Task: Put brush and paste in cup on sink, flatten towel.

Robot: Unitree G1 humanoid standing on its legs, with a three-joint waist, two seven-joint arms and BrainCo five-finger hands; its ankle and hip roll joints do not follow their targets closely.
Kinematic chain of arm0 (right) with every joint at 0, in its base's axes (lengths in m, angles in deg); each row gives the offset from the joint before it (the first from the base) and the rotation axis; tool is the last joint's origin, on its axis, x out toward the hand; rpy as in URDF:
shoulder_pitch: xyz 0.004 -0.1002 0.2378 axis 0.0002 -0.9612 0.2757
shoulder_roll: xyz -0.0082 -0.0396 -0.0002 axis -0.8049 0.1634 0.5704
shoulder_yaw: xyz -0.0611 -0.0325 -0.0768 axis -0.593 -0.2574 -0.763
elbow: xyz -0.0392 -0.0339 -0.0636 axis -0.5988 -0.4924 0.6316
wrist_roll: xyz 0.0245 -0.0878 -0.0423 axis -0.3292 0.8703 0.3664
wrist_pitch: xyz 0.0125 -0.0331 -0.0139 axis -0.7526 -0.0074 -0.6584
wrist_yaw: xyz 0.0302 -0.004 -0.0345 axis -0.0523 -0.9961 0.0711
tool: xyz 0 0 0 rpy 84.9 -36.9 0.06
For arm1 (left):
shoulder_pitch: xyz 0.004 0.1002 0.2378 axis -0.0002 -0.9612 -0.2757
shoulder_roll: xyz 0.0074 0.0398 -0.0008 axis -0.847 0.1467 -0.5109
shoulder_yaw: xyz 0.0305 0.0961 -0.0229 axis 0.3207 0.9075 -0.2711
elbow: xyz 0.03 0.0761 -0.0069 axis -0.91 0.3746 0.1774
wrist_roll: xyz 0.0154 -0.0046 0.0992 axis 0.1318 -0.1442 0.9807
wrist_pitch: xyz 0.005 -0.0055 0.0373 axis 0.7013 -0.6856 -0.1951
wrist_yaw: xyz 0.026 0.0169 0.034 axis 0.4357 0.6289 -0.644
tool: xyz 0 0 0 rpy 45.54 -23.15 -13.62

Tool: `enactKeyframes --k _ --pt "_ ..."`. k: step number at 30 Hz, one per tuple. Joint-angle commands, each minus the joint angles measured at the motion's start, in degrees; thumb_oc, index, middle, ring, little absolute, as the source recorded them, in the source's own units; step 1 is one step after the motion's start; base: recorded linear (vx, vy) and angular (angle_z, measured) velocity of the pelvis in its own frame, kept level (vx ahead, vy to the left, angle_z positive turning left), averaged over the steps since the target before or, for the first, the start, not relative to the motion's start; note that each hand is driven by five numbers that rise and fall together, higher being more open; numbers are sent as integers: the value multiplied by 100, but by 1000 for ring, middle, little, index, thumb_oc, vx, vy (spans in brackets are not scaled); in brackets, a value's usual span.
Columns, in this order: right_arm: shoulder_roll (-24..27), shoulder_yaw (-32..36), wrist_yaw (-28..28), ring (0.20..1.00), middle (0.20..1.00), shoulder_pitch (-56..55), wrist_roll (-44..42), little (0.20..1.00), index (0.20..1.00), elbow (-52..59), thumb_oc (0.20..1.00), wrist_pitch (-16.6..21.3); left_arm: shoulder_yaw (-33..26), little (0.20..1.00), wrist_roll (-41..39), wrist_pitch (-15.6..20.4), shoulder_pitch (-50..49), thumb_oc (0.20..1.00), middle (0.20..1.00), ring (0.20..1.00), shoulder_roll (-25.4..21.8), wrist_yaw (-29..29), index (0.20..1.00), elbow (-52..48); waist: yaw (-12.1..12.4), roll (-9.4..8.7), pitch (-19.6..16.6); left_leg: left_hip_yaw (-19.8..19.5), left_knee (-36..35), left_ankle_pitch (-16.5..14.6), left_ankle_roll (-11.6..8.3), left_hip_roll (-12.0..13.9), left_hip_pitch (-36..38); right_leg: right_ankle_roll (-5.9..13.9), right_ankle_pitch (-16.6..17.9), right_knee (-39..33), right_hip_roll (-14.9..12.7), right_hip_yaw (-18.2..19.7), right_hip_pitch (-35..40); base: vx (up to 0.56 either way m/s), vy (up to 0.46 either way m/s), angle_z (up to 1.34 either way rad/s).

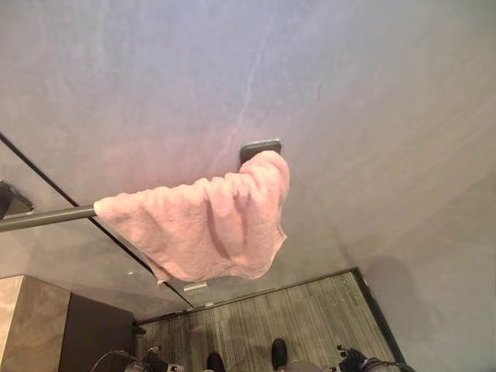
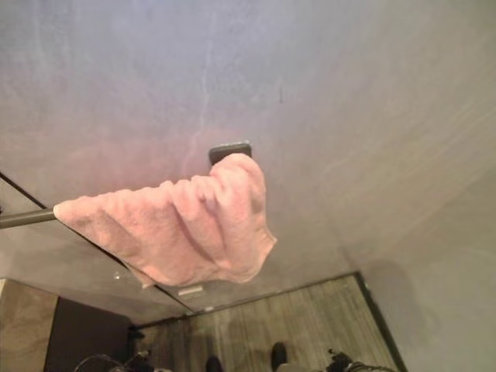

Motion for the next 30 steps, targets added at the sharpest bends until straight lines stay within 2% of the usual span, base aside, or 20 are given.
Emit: enactKeyframes --k 1,2,3,4,5,6,7,14,22,25,27,28,29,30 --pt "235 -295 -215 1000 1000 146 296 1000 1000 -47 1000 86 89 1000 -65 95 356 1000 1000 1000 -75 -121 1000 -197 -36 -238 258 -65 735 4 -328 57 -343 77 -216 497 1 250 -30 -35 49 55" --pt "239 -246 -228 1000 1000 112 278 1000 1000 -57 1000 73 50 1000 -92 92 341 1000 1000 1000 -65 -145 1000 -190 -54 -245 208 89 556 77 -348 279 -282 114 -226 490 -69 215 -5 -11 69 58" --pt "241 -246 -229 1000 1000 108 278 1000 1000 -55 1000 73 51 1000 -92 92 338 1000 1000 1000 -64 -146 1000 -190 -44 -247 214 100 536 83 -351 277 -257 114 -230 491 -69 224 5 53 126 49" --pt "250 -180 -218 1000 1000 103 168 1000 1000 -60 1000 67 11 1000 -150 117 281 1000 1000 1000 -58 -175 1000 -165 57 -246 166 -364 390 55 -320 278 -157 128 -274 543 -80 318 10 81 112 32" --pt "246 -106 -221 1000 1000 97 85 1000 1000 -75 1000 76 1 1000 -156 110 257 1000 1000 1000 -52 -174 1000 -120 32 -224 88 -530 252 67 -332 264 -101 130 -269 552 -86 343 -17 80 112 10" --pt "248 -107 -221 1000 1000 95 84 1000 1000 -74 1000 76 2 1000 -156 111 256 1000 1000 1000 -50 -174 1000 -119 26 -223 88 -536 239 73 -332 262 -93 129 -272 553 -87 336 -12 91 156 -31" --pt "210 126 -213 1000 1000 43 -150 1000 1000 -108 1000 87 -4 1000 -129 112 204 1000 1000 1000 -43 -147 1000 -42 -68 -155 -17 -408 -69 137 -344 251 88 177 -248 550 -145 326 -1 82 171 -28" --pt "203 286 -243 1000 1000 147 -393 1000 1000 15 1000 130 -25 1000 -53 175 -20 1000 1000 1000 -83 -82 1000 -63 71 -116 -131 -264 -330 83 -228 21 354 364 38 317 -350 530 76 41 154 -8" --pt "584 539 -342 1000 1000 12 -883 1000 1000 1752 1000 398 -128 1000 143 320 -232 1000 1000 1000 -387 -189 1000 -604 111 -151 -167 -168 -633 138 -192 -60 480 521 304 65 -511 633 65 -10 57 -10" --pt "942 874 -161 1000 1000 -391 -1229 1000 1000 2874 1000 568 -329 1000 46 563 -745 1000 1000 1000 -943 -52 1000 -1981 174 -163 -142 -192 -676 177 -204 -48 473 575 364 25 -555 536 69 -20 11 -2" --pt "942 875 -158 1000 1000 -408 -1230 1000 1000 2889 1000 561 -333 1000 44 551 -767 1000 1000 1000 -955 -43 1000 -2007 169 -167 -150 -197 -676 177 -204 -49 473 576 365 20 -557 530 74 -7 4 7" --pt "1248 1161 53 1000 1000 -741 -1484 1000 1000 3510 1000 750 -469 1000 61 863 -1323 1000 1000 1000 -1630 164 1000 -3337 237 -170 -126 -269 -676 184 -218 -55 457 616 364 -17 -600 399 128 -3 5 11" --pt "1421 1277 160 1000 1000 -880 -1607 1000 1000 3861 1000 887 -555 1000 111 1101 -1614 1000 1000 1000 -2154 262 1000 -4079 266 -188 -132 -327 -676 177 -231 -59 446 642 358 -49 -629 310 171 -3 5 17" --pt "1418 1276 163 1000 1000 -893 -1609 1000 1000 3871 1000 884 -568 1000 106 1090 -1640 1000 1000 1000 -2169 273 1000 -4107 259 -194 -137 -332 -676 178 -231 -60 448 642 358 -53 -630 304 177 3 3 28"
